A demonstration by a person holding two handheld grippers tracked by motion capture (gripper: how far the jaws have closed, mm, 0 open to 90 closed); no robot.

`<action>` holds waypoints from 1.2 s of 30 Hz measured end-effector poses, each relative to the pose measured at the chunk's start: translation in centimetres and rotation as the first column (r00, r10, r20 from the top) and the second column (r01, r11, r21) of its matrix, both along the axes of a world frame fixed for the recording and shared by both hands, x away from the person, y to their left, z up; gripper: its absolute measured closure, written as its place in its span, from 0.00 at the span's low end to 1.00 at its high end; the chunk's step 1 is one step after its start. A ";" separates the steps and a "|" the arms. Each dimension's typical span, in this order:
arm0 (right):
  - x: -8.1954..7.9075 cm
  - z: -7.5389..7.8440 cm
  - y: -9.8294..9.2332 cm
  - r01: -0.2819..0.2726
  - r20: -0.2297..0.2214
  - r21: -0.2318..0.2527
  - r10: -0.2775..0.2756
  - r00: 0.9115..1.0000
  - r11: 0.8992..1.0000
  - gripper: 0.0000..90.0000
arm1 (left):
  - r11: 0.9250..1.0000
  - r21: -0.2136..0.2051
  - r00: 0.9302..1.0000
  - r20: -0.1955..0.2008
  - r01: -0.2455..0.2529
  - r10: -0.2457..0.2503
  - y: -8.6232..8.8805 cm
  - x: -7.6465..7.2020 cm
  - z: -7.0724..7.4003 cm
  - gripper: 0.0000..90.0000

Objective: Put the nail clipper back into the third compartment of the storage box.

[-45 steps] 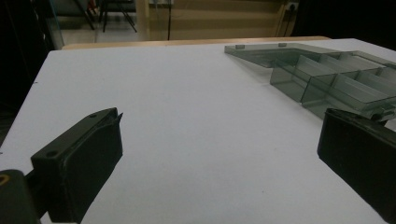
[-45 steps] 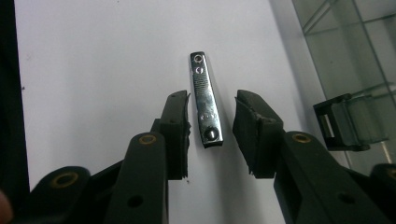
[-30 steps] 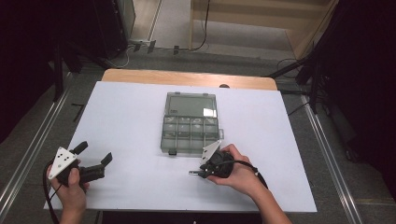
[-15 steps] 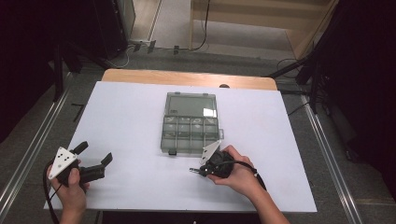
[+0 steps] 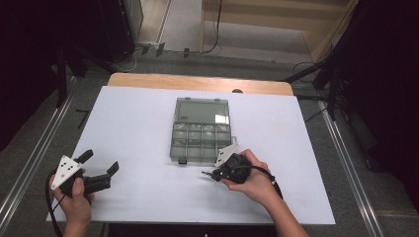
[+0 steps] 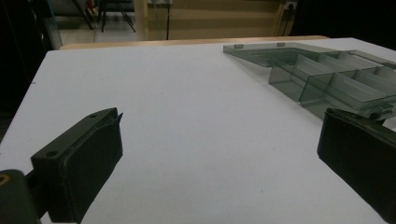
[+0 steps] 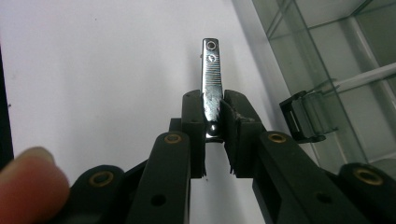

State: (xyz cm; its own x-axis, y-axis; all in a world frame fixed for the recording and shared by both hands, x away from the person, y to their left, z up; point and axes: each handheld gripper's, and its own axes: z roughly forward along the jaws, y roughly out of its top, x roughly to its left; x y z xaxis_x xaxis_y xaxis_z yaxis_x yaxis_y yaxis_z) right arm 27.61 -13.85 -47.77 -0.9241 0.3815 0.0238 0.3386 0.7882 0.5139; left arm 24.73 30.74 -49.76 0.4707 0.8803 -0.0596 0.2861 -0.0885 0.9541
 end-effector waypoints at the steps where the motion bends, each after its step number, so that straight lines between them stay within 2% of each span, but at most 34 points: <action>1: 0.0 0.1 0.0 0.004 -0.003 0.001 -0.004 1.000 1.000 0.90 | 1.000 0.000 1.000 -0.001 -0.001 0.001 0.0 0.0 0.0 0.00; 17: 0.7 1.5 -0.3 0.021 0.002 0.033 -0.021 1.000 0.999 0.90 | 1.000 -0.001 1.000 0.000 0.000 0.000 0.0 0.0 0.0 0.00; 22: 0.9 2.0 -0.4 0.021 -0.009 0.048 -0.020 1.000 0.999 0.90 | 1.000 0.002 1.000 0.001 0.003 -0.003 0.0 0.0 0.0 0.00; 36: 1.3 3.0 -0.5 0.028 0.003 0.053 -0.028 1.000 0.998 0.90 | 1.000 -0.004 1.000 -0.001 0.001 -0.001 0.1 0.0 0.0 0.00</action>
State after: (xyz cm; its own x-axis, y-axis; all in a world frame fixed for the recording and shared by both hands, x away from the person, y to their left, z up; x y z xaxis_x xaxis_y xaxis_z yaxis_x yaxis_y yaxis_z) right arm 28.94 -14.40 -44.80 -0.9131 0.4057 0.0409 0.3581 0.7499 0.5562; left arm 24.75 30.80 -49.75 0.4718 0.8794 -0.0639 0.2869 -0.0846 0.9542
